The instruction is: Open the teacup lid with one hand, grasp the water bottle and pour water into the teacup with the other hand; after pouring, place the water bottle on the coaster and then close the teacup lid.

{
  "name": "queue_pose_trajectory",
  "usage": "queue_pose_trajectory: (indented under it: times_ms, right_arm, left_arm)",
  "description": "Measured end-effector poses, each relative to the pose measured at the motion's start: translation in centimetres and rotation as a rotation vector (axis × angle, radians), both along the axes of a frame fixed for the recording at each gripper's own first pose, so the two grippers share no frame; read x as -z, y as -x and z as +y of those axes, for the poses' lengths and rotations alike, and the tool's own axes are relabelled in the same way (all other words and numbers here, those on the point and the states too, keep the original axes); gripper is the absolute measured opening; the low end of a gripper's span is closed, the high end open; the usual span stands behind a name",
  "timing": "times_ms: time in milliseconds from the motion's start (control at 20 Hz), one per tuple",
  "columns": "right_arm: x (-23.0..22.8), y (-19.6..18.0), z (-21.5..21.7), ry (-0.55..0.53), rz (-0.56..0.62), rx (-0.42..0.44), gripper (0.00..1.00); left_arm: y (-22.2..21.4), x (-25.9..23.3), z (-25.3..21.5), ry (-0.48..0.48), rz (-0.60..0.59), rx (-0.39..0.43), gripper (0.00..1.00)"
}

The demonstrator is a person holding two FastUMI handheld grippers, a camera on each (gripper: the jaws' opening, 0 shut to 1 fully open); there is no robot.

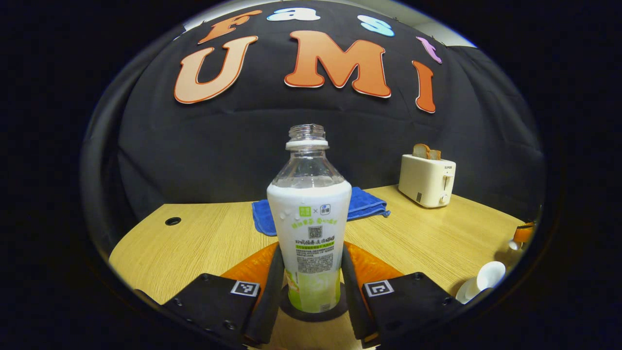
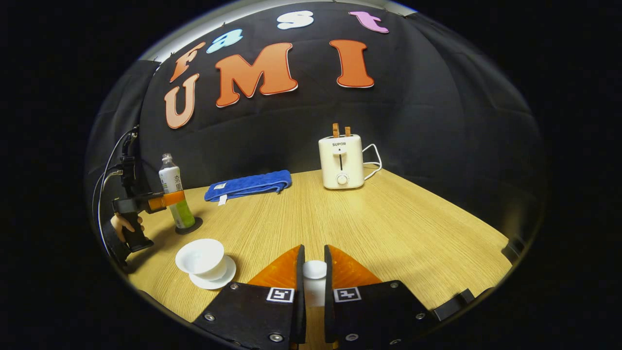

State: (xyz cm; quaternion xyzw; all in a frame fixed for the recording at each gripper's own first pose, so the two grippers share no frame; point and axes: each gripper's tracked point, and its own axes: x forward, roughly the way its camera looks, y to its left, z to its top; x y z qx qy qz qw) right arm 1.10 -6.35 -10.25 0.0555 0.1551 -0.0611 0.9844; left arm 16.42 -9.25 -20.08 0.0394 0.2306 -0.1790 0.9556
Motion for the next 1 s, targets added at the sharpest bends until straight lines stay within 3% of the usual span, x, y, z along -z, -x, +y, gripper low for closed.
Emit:
queue_pose_trajectory:
  times_ms: [500, 550, 700, 1000]
  right_arm:
    - [-0.3, 0.1, 0.3, -0.002, -0.007, -0.002, 0.15]
    - [-0.3, 0.1, 0.3, -0.002, -0.008, -0.003, 0.15]
    - [-0.4, 0.0, 0.4, -0.001, -0.011, -0.003, 0.15]
    - [-1.5, -0.1, 2.1, 0.012, -0.038, -0.030, 0.15]
  left_arm:
    - [0.9, 1.0, -0.4, -0.050, 0.004, 0.026, 0.72]
    - [1.2, 1.1, -0.4, -0.052, 0.004, 0.022, 0.84]
    - [1.6, 1.1, -0.2, -0.065, -0.002, 0.010, 0.98]
    - [4.8, -1.1, 0.3, -0.060, -0.048, -0.004, 0.96]
